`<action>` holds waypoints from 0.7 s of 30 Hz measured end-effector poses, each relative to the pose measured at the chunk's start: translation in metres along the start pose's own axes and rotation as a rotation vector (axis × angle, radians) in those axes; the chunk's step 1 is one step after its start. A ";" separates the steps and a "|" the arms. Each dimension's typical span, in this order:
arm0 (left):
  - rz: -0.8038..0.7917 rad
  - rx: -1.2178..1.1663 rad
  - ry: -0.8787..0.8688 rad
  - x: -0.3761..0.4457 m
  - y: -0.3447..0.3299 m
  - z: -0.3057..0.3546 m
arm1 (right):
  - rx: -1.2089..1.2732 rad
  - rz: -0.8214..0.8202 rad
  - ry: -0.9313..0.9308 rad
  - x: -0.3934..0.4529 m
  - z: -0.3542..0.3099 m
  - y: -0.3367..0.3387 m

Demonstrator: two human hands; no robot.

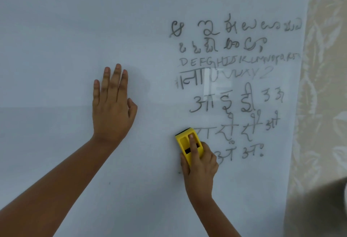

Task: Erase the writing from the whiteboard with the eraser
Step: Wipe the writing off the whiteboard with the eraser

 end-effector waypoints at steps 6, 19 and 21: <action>-0.069 -0.033 -0.124 0.005 -0.032 0.053 | -0.034 -0.072 0.120 -0.014 0.001 -0.006; -0.063 0.008 -0.111 -0.005 -0.044 0.054 | 0.000 0.062 -0.069 0.006 0.058 0.014; -0.064 0.010 -0.112 -0.005 -0.044 0.056 | 0.010 0.125 -0.200 0.025 0.065 0.020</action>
Point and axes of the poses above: each hand's wrist, its own x-axis towards the middle knuckle, its own y-axis out of the back of the hand, z = x × y, the point moved 10 cm from there along x, towards the middle knuckle
